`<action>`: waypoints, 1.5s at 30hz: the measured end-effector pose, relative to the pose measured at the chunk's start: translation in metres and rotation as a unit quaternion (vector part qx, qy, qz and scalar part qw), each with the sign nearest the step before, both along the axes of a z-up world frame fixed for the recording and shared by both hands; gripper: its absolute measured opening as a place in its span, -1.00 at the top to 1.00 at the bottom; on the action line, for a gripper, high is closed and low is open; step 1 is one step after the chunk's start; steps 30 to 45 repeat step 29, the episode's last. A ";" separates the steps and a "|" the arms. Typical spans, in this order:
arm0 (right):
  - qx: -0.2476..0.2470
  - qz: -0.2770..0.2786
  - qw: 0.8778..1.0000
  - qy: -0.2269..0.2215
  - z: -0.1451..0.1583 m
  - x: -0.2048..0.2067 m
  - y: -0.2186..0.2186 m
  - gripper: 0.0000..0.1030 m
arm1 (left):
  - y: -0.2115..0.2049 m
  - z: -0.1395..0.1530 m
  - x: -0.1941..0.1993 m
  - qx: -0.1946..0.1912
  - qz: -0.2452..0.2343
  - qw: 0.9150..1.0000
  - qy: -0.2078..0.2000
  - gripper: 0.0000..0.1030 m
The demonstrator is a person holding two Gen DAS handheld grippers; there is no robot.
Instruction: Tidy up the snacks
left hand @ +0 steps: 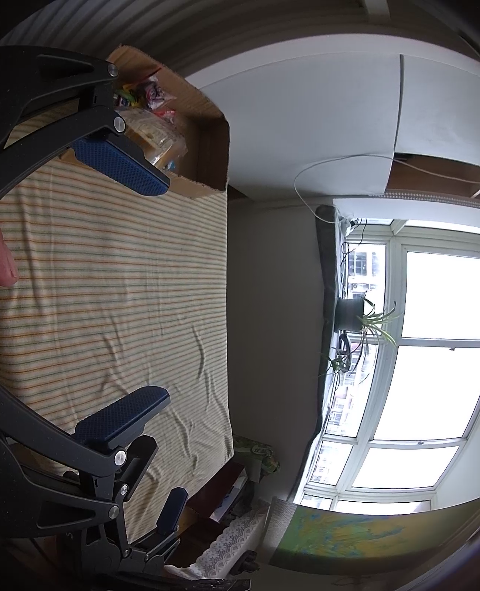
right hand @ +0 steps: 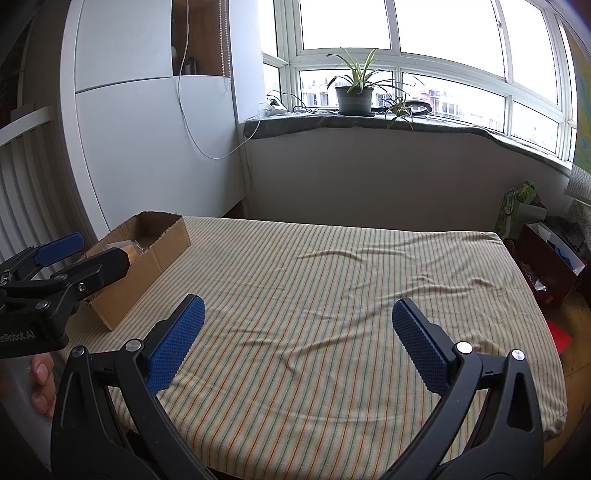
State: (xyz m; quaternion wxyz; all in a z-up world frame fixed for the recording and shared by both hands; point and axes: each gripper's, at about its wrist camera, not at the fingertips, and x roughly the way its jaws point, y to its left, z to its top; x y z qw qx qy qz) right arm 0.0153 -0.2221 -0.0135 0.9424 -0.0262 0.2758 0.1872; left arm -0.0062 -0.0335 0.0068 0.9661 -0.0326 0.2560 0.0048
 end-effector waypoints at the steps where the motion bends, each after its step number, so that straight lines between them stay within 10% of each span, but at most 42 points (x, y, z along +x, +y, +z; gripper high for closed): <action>1: 0.000 0.000 1.000 0.000 -0.001 0.000 -0.001 -1.00 | 0.000 0.000 0.000 0.000 0.000 1.000 0.001 -0.99; 45: -0.004 -0.005 1.000 0.008 -0.007 -0.001 0.001 -1.00 | -0.003 -0.007 0.001 0.001 0.004 1.000 0.009 -0.99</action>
